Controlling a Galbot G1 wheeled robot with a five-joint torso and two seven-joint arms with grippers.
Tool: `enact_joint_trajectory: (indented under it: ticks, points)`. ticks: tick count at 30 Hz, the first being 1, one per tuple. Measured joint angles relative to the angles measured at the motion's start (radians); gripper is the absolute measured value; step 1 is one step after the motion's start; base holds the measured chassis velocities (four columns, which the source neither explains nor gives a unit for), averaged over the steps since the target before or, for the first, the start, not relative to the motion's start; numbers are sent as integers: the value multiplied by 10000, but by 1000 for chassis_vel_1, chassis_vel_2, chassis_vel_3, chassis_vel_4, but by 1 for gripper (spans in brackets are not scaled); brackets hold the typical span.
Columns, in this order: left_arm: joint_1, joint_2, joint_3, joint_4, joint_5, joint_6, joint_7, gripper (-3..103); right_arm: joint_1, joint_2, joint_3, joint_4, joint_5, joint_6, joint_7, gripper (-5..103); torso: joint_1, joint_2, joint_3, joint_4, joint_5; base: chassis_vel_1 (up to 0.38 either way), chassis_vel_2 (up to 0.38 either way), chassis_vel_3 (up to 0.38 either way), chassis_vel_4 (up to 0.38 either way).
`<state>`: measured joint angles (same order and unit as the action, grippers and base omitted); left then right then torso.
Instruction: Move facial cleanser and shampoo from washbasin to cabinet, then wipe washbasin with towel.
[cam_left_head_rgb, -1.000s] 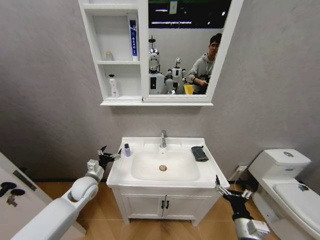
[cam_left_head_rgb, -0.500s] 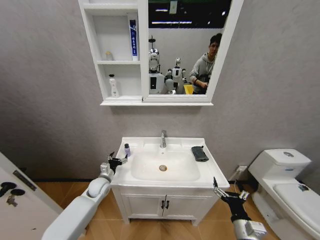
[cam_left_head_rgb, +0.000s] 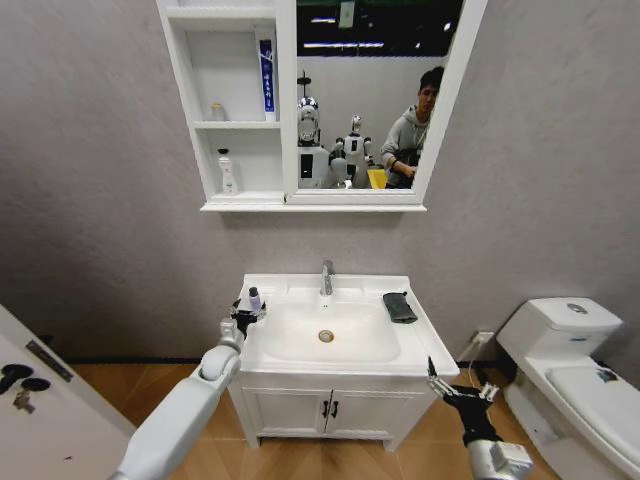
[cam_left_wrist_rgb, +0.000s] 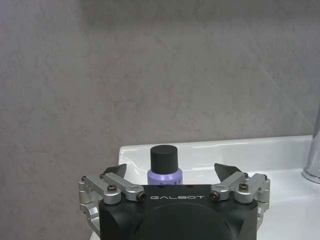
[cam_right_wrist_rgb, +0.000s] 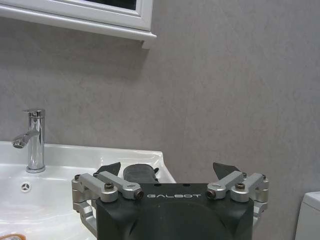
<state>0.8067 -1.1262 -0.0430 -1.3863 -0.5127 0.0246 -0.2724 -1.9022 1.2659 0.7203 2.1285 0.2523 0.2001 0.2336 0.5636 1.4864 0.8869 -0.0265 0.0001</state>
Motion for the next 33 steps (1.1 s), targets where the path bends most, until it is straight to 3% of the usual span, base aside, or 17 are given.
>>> enact_joint_trajectory:
  ticks: [7, 22, 25, 30, 32, 33]
  points:
    - [-339, -299, 16, 958, 144, -80, -112, 99, -9, -8, 65, -62, 57, 29, 11, 100, 0, 0, 0, 1, 0, 0, 0, 0, 0]
    - [-757, -359, 474, 1193, 32, 307, -348, 99, 103, 118, 149, -142, 177, 84, 36, 100, 0, 0, -1, 1, 0, 0, 0, 0, 0]
    - [-802, -379, 480, 1262, 8, 390, -448, 96, 109, 101, 230, -151, 240, 85, 59, 100, 0, 0, -1, 2, -1, 0, 0, 0, 0]
    - [-871, -447, 490, 1402, -91, 400, -438, 75, 62, 115, 235, -32, 285, 87, 70, 100, -1, 1, -1, 2, -1, 0, 0, 0, 0]
    - [-883, -463, 490, 1430, -104, 382, -386, 75, 57, 122, 231, -29, 282, 86, 70, 100, 0, 0, -1, 2, -1, 0, 0, 0, 0]
    - [-895, -476, 490, 1464, -110, 357, -326, 70, 48, 125, 229, -37, 271, 89, 69, 100, 0, 0, -1, 1, -1, 0, 0, 0, 0]
